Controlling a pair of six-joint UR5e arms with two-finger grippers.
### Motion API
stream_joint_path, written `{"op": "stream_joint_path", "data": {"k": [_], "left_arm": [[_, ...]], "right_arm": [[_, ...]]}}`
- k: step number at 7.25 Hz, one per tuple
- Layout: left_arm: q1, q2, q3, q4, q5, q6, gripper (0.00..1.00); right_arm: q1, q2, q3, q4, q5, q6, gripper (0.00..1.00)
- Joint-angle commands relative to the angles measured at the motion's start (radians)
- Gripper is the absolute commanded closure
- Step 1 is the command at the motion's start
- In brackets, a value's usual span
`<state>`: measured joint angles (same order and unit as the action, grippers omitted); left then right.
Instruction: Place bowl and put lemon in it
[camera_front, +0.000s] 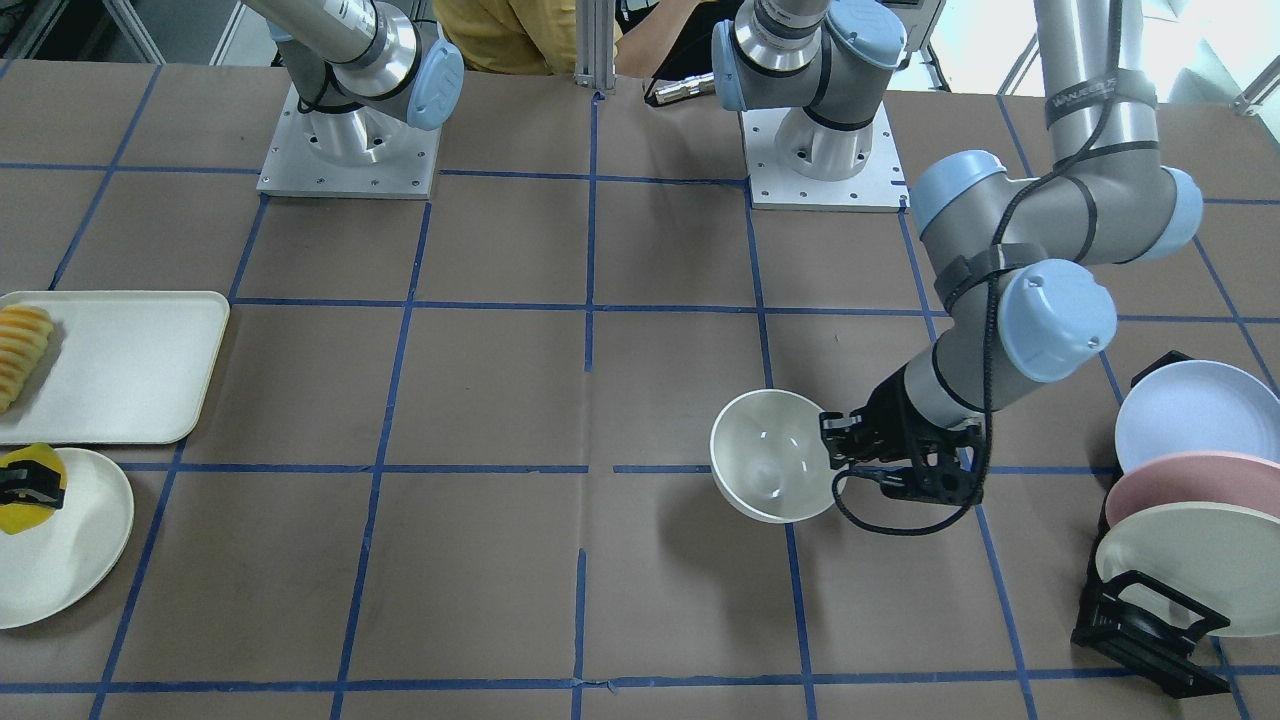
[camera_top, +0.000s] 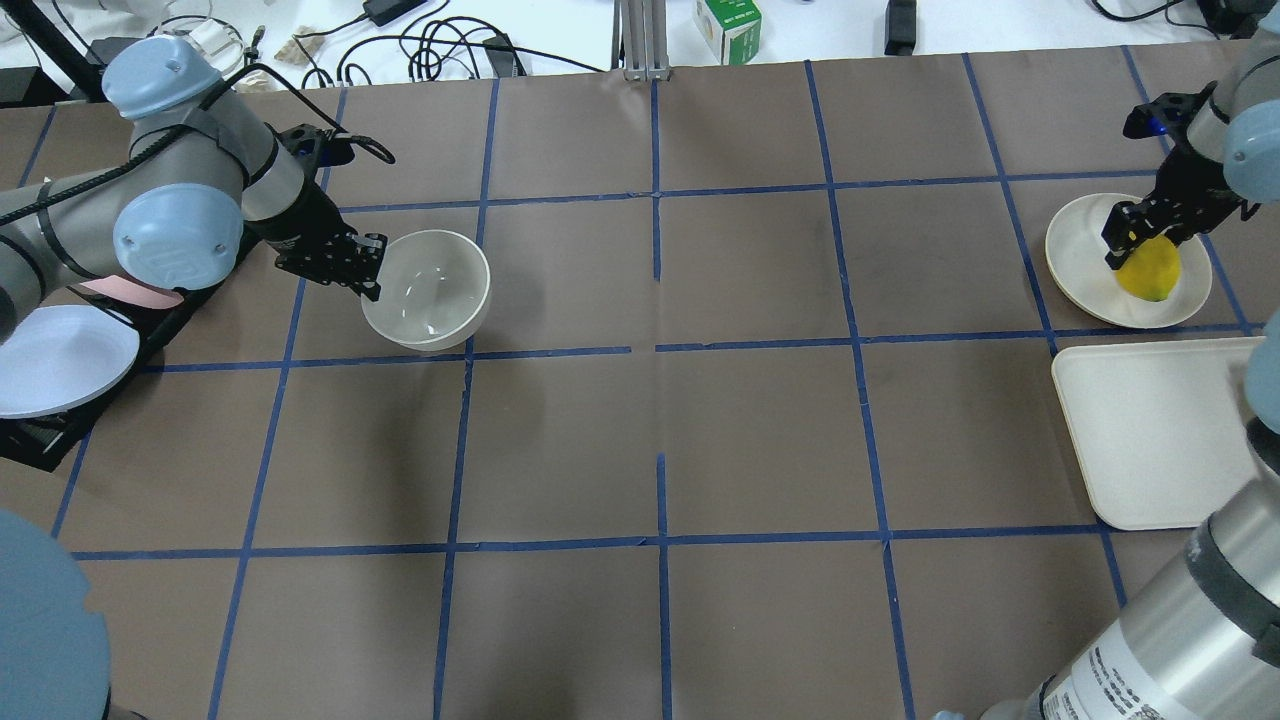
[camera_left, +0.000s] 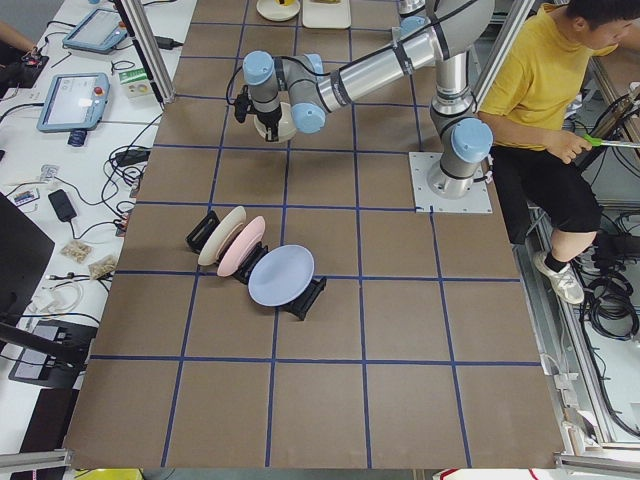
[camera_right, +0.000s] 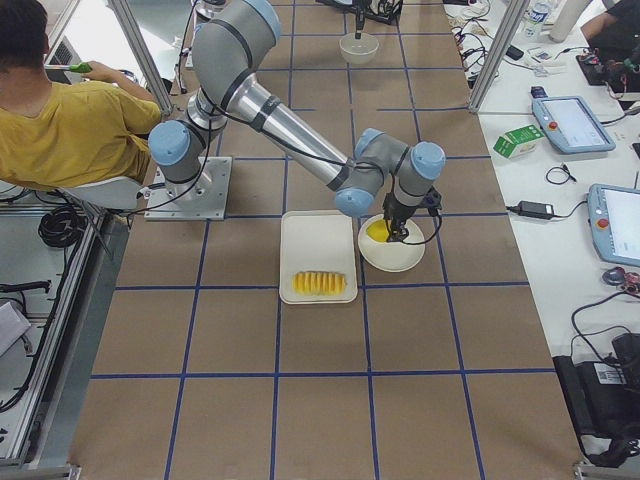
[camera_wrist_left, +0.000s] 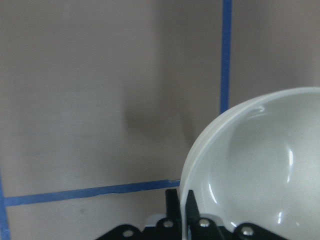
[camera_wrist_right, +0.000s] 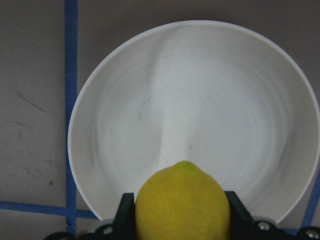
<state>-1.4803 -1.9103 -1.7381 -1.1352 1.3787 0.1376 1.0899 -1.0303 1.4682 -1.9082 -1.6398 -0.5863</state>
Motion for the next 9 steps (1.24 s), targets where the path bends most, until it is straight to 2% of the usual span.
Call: {"op": "stream_joint_path", "data": {"k": [1, 4, 5, 6, 7, 8, 9], "left_arm": [[-0.196, -0.028, -0.003, 0.065, -0.014, -0.212, 1.0], [-0.281, -0.076, -0.005, 0.145, -0.012, -0.327, 1.0], [-0.284, -0.087, -0.003, 0.152, -0.012, -0.328, 1.0], [-0.284, -0.102, -0.003, 0.153, -0.007, -0.328, 1.0], [-0.284, -0.108, -0.001, 0.155, 0.025, -0.325, 0.81], [-0.281, -0.105, 0.015, 0.157, 0.054, -0.32, 0.15], [-0.263, -0.075, 0.038, 0.167, 0.062, -0.316, 0.07]], "right_arm": [[0.071, -0.069, -0.003, 0.092, 0.018, 0.139, 1.0], [0.214, -0.132, 0.0, 0.168, 0.028, 0.388, 1.0], [0.26, -0.152, 0.0, 0.182, 0.091, 0.486, 1.0], [0.31, -0.155, -0.002, 0.179, 0.11, 0.567, 1.0], [0.362, -0.155, -0.003, 0.175, 0.112, 0.645, 1.0], [0.422, -0.158, -0.005, 0.169, 0.113, 0.739, 1.0], [0.492, -0.16, -0.005, 0.163, 0.113, 0.831, 1.0]]}}
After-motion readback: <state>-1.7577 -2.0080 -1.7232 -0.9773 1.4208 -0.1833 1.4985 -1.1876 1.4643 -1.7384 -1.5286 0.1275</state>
